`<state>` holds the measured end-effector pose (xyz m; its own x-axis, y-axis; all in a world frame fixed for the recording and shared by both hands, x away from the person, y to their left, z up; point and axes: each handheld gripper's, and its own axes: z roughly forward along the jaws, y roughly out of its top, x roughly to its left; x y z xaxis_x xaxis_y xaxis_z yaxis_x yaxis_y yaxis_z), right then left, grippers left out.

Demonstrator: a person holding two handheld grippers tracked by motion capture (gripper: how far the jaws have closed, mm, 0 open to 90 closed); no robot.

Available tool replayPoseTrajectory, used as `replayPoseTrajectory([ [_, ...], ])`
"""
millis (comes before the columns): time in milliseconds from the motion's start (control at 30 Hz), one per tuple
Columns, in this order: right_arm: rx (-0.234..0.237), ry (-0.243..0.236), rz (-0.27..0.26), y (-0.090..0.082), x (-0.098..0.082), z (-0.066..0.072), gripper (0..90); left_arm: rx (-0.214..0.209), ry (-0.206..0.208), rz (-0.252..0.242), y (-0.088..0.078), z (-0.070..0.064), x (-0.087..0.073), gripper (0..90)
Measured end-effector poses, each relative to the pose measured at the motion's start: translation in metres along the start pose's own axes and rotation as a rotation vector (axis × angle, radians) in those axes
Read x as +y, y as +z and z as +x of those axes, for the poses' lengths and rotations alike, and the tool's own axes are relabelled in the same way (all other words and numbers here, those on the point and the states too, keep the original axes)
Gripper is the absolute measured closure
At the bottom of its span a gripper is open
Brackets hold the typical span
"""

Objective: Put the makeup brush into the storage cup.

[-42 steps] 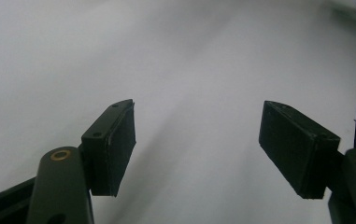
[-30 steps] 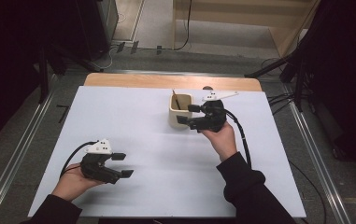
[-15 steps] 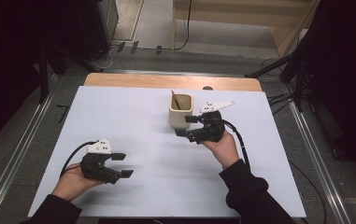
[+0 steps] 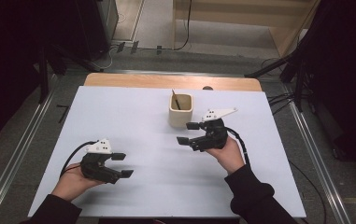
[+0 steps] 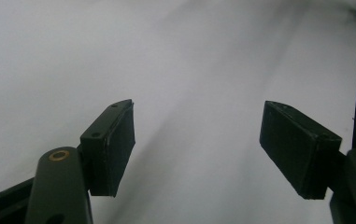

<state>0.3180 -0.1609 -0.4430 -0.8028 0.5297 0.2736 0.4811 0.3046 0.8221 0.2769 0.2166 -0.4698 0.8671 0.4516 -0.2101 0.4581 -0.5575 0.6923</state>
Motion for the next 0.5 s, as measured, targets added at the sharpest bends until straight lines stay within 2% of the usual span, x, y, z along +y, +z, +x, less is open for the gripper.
replayPoseTrajectory([
  [200,-0.002,-0.012,0.017,-0.004,-0.008,0.003,25.9,-0.001,0.000,0.000,0.000,0.000,0.000,27.4],
  [300,-0.025,-0.027,0.035,-0.005,-0.011,0.005,25.9,-0.002,-0.001,0.001,0.000,0.000,0.000,27.3],
  [500,-0.009,-0.031,0.052,-0.008,-0.018,0.006,25.9,-0.001,0.000,0.002,0.000,0.000,0.000,27.3],
])
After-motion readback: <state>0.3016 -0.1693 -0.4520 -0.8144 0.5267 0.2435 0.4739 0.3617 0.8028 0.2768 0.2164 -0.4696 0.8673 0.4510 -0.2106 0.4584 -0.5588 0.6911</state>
